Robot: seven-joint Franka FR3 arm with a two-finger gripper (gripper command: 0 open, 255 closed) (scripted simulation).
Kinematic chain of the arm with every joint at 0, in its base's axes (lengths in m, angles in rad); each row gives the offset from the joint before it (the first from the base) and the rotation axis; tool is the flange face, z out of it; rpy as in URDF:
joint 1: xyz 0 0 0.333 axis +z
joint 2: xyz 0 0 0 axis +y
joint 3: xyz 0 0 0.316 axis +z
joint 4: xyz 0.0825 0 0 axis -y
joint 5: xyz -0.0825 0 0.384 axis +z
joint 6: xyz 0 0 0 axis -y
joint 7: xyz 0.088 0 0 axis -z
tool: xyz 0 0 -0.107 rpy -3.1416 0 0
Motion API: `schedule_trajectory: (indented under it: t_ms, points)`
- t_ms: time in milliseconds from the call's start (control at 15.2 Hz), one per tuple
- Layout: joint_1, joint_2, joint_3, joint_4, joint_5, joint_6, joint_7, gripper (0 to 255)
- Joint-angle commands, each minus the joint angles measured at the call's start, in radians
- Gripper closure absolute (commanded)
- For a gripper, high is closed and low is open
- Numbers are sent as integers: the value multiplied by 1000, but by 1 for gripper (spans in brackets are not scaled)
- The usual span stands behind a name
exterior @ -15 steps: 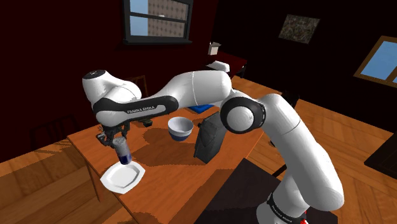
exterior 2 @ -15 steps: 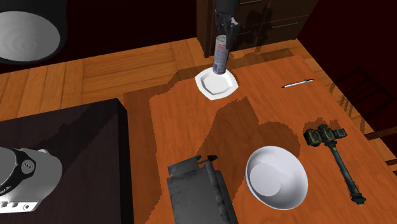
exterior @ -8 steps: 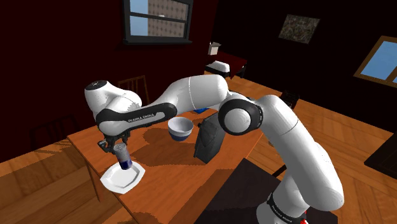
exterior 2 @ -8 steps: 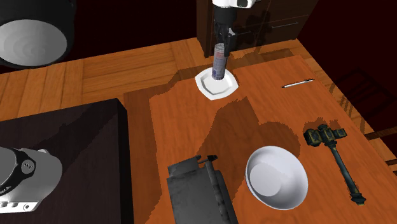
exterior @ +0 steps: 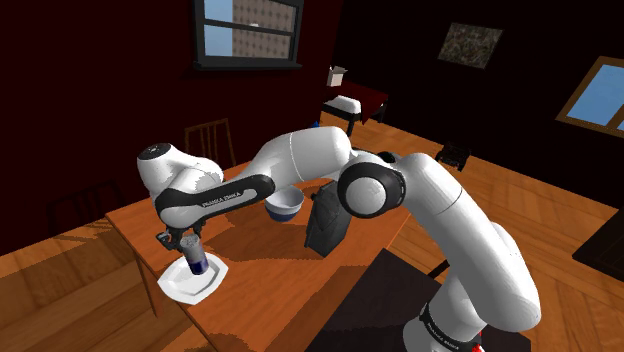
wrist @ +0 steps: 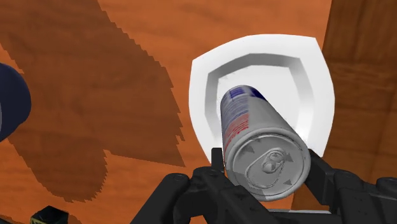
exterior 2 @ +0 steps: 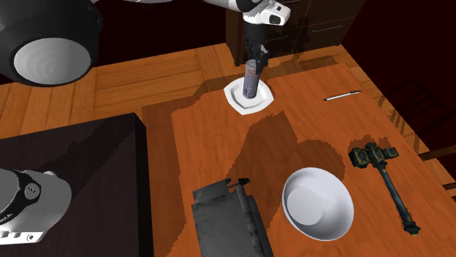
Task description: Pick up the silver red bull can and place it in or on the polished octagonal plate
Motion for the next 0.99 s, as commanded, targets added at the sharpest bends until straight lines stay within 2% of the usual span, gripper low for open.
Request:
schedule_trajectory:
  t_ms: [0, 594, 660, 924]
  points:
    - [2, 18, -3, 4, -3, 15, 3, 255]
    - [4, 36, -6, 7, -7, 30, 6, 255]
    - [4, 36, -6, 7, -7, 30, 6, 0]
    - [4, 36, -6, 7, -7, 30, 6, 0]
